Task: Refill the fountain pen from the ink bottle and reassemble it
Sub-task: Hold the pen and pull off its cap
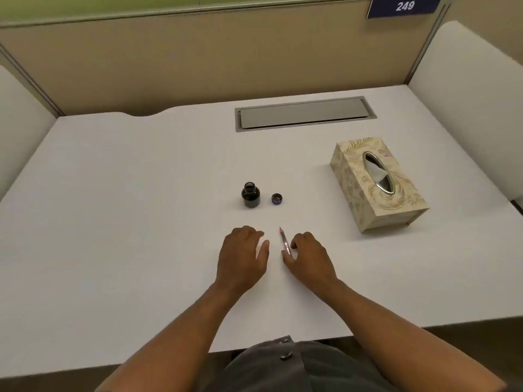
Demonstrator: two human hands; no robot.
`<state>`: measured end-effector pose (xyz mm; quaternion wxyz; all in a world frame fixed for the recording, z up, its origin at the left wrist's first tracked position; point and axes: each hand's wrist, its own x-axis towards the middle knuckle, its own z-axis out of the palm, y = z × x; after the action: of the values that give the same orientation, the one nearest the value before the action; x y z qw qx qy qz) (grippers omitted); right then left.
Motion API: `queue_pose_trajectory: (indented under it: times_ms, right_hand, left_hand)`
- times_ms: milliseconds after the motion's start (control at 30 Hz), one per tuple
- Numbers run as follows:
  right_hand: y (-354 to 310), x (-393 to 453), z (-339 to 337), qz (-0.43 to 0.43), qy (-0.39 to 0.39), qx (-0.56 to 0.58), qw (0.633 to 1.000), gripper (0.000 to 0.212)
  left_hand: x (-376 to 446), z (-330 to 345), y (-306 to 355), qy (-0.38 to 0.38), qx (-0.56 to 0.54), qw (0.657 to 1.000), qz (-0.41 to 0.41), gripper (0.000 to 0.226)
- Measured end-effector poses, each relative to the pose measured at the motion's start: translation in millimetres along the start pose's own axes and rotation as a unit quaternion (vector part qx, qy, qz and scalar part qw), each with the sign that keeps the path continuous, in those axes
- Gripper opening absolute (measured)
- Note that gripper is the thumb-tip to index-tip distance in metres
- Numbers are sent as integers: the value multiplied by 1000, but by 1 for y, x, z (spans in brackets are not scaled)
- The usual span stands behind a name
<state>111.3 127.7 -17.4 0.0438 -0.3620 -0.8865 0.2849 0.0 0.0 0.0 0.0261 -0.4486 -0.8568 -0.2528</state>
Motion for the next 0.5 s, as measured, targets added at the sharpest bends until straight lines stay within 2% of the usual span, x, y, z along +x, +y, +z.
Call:
queue_pose_trajectory:
  times_ms: [100, 200, 333, 400, 500]
  right_hand:
    - [0, 2, 0, 28, -17, -14, 999, 19]
    - [1, 1, 1, 44, -22, -3, 999, 15]
    - [-1, -3, 0, 60, -1, 71, 996, 14]
    - [-4, -7, -2, 49, -2, 127, 991, 13]
    - [-10, -13, -7, 30, -38, 189, 981, 14]
  left_hand:
    - [-4, 4, 4, 1, -24, 1000, -10, 24]
    - [-10, 7, 10, -25, -81, 995, -52, 24]
    - [-14, 11, 20, -41, -185, 972, -137, 20]
    - [-10, 10, 26, -52, -261, 937, -226, 15]
    - [1, 3, 28, -91, -436, 829, -339, 17]
